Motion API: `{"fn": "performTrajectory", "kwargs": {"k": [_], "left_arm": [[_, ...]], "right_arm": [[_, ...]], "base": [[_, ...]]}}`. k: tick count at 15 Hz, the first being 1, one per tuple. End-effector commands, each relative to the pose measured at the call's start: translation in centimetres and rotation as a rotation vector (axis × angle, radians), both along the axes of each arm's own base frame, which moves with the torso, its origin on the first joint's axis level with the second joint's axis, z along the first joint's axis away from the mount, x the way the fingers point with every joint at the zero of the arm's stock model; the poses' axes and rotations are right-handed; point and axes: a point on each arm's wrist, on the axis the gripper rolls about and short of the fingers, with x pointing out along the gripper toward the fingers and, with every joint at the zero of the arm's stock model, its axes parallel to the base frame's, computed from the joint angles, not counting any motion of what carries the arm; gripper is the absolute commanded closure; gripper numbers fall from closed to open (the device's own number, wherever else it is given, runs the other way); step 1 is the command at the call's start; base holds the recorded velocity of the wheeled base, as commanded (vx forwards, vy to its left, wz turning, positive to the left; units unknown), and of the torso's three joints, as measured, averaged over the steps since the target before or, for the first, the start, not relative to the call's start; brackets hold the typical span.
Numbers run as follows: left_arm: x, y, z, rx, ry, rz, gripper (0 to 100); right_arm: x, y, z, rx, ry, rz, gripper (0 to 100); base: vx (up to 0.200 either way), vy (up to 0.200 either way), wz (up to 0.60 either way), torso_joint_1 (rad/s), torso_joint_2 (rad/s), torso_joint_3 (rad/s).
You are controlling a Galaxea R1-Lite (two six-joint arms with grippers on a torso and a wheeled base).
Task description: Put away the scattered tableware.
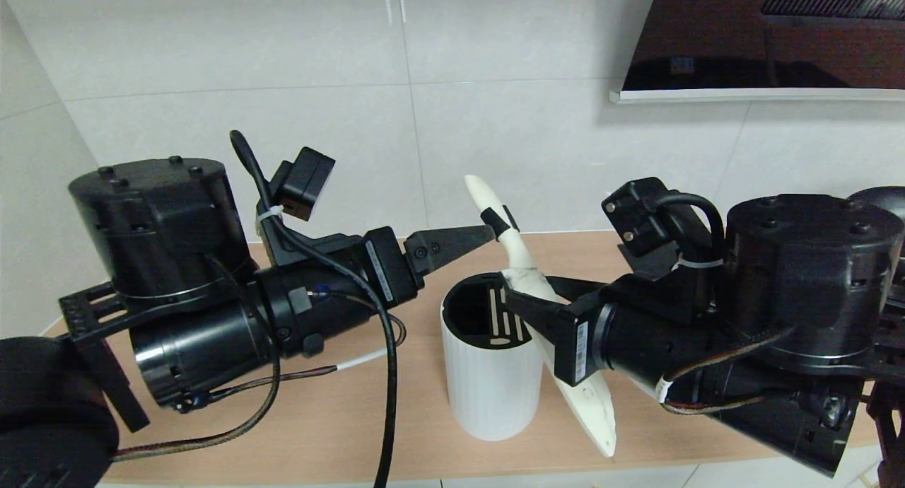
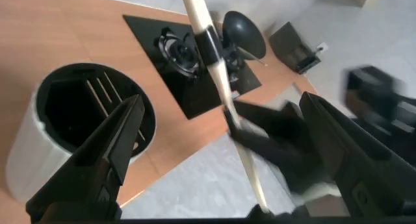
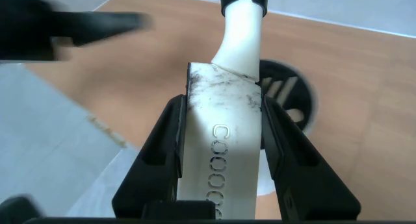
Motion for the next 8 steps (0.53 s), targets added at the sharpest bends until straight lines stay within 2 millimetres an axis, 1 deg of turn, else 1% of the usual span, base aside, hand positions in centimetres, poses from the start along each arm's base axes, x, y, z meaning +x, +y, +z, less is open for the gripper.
{"fn": "performTrajectory", "kwargs": {"k": [1, 4, 5, 8], "left_arm": [[0.1, -0.5, -0.6, 0.012, 0.019, -0.011, 0], [-0.1, -0.6, -0.4, 0.005, 0.011, -0.017, 0], [0.0, -0.7, -0.4, -0.002, 0.003, -0.010, 0], [0.4, -1.1, -1.1, -0.011, -0.008, 0.005, 0]], "right_arm": [[-0.5, 0.5, -0.2, -0.004, 0.005, 0.024, 100], [-0.9, 0.6, -0.7, -0.022, 0.013, 0.039, 100], [-1.5, 1.0, -0.7, -0.016, 0.011, 0.061, 100], [-1.8, 1.4, -1.1, -0.025, 0.018, 0.081, 100]], "base": [[0.000, 0.000, 0.00, 0.000, 0.00, 0.000], [0.000, 0.000, 0.00, 0.000, 0.00, 0.000], [0.000, 0.000, 0.00, 0.000, 0.00, 0.000], [0.000, 0.000, 0.00, 0.000, 0.00, 0.000]]}}
